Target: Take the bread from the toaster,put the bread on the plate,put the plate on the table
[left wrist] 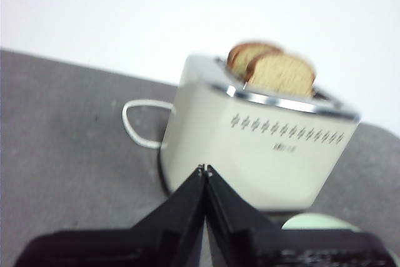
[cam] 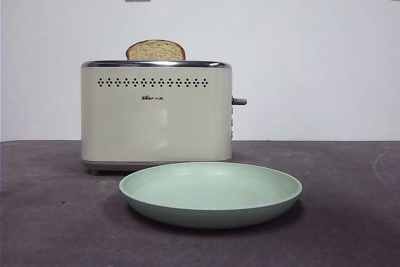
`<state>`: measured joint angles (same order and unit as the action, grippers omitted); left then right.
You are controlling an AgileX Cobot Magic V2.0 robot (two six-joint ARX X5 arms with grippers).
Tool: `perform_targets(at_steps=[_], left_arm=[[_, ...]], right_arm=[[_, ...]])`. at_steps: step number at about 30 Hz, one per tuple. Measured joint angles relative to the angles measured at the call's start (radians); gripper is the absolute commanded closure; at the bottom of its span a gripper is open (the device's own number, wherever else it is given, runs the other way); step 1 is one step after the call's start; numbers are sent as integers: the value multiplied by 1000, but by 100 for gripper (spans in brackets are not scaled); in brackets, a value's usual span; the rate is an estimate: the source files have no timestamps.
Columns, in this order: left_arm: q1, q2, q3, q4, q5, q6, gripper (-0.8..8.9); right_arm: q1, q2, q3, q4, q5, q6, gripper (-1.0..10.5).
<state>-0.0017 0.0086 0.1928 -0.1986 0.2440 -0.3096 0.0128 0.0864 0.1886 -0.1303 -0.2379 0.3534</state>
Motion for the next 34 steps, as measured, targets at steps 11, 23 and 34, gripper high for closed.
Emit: perform_targets(at_steps=[11,23,34], left_arm=[[0,163,286,-169,130,-14,821],[0,482,642,-407,386,101,821],[0,580,819,-613,441,207,821]], right_arm=[[1,345,373,-193,-233,-68,959],[44,633,846,-699,-389,-343,959],[108,726,1012,-1020,-389,-486,958]])
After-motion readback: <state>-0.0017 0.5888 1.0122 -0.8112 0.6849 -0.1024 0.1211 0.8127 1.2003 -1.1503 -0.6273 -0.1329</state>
